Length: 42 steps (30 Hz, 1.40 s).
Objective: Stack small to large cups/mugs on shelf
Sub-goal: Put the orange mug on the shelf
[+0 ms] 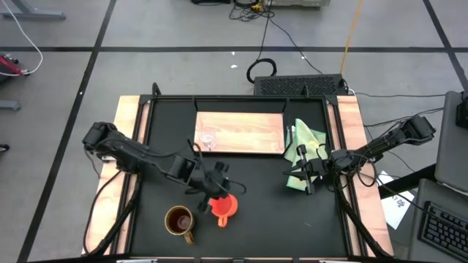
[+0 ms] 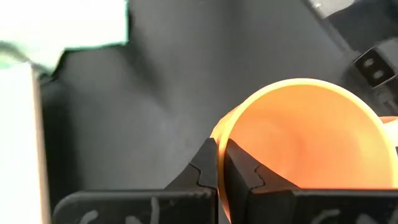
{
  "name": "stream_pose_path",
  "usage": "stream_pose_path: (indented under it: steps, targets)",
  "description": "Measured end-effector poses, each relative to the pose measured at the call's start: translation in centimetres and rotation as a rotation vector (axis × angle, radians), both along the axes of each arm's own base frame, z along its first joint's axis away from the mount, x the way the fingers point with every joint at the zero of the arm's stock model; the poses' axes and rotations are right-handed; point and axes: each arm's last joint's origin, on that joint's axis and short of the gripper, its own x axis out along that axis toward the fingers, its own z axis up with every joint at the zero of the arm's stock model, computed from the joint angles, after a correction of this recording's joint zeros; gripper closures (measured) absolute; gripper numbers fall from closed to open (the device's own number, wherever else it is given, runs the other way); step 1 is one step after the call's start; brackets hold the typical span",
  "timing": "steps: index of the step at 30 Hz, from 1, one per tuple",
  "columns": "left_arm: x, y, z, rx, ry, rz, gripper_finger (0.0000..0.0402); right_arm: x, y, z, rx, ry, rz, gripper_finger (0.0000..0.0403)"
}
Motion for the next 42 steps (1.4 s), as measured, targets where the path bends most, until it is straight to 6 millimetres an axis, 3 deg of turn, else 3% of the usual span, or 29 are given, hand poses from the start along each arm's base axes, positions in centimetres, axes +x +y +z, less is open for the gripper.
stream_pose_path:
  steps: [10, 23, 32, 42]
  targets:
    - [-4.6, 3.5, -0.4, -0.084, -0.197, 0.106, 0.0397, 0.0, 0.0, -0.1, -0.01, 0.004, -0.001, 0.0403]
    - [-9.8, 6.2, -4.0, -0.156, -0.394, 0.182, 0.0397, 0.0, 0.0, -0.1, -0.019, 0.001, -0.001, 0.0403]
    - [-9.5, 9.4, -3.2, -0.224, -0.519, 0.231, 0.0397, 0.1, 0.0, -0.2, -0.023, 0.01, -0.001, 0.0403]
    - [-8.6, 13.3, 1.6, -0.219, -0.493, 0.246, 0.0397, 0.1, 0.0, -0.3, -0.027, 0.016, -0.002, 0.0403]
